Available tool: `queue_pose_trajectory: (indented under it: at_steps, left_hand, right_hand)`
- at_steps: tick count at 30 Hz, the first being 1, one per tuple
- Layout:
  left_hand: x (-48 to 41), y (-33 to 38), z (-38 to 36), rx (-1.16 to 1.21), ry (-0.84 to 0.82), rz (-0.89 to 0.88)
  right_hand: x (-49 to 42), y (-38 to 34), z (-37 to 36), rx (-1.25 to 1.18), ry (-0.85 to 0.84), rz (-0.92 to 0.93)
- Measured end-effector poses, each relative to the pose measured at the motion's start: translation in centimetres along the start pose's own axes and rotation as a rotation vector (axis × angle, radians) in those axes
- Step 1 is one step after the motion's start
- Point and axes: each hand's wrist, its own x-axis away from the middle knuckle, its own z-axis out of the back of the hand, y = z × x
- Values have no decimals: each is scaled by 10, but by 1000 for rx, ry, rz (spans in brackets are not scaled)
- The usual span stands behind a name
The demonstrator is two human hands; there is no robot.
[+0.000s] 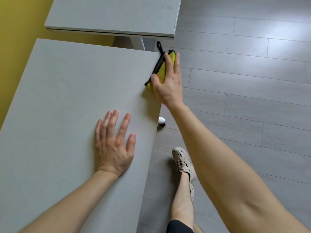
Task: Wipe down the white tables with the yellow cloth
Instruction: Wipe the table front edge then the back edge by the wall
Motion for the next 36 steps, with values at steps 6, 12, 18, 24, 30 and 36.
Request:
queue_pose_trajectory:
  at_steps: [6, 12, 18, 24, 30, 36]
  left_hand:
    - [1, 2, 1, -12, -6, -9]
    - [0, 2, 2, -18, -19, 8]
    - [-1, 2, 3, -21, -21, 14]
    - [-1, 1, 2, -17, -5, -5]
    - [-3, 1, 3, -19, -15, 10]
    - [-2, 0, 4, 6, -15, 10]
  right_hand:
    - [130, 2, -5, -151, -2, -3]
    - [78, 2, 3, -121, -93, 33]
    - [22, -8, 1, -116, 9, -48]
    - [177, 1, -1, -179, -60, 46]
    - [4, -2, 6, -132, -39, -23]
    - [82, 0, -5, -192, 45, 20]
